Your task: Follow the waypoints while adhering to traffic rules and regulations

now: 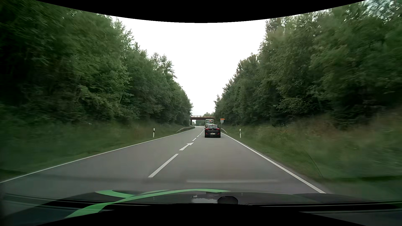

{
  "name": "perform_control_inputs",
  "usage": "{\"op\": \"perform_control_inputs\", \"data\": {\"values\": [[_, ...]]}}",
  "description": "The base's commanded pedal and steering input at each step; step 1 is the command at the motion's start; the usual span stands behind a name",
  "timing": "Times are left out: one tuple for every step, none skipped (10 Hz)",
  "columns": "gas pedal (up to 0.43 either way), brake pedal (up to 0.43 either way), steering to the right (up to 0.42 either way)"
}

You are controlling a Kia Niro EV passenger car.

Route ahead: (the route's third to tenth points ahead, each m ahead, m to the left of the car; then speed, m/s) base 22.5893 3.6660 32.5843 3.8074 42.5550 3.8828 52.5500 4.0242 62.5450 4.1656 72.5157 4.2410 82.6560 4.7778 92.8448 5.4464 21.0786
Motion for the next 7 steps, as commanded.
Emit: {"op": "perform_control_inputs", "data": {"values": [[0.311,0.0,-0.005],[0.311,0.0,-0.005],[0.299,0.0,-0.005],[0.287,0.0,-0.004],[0.287,0.0,-0.004],[0.28,0.0,-0.005],[0.248,0.0,-0.004]]}}
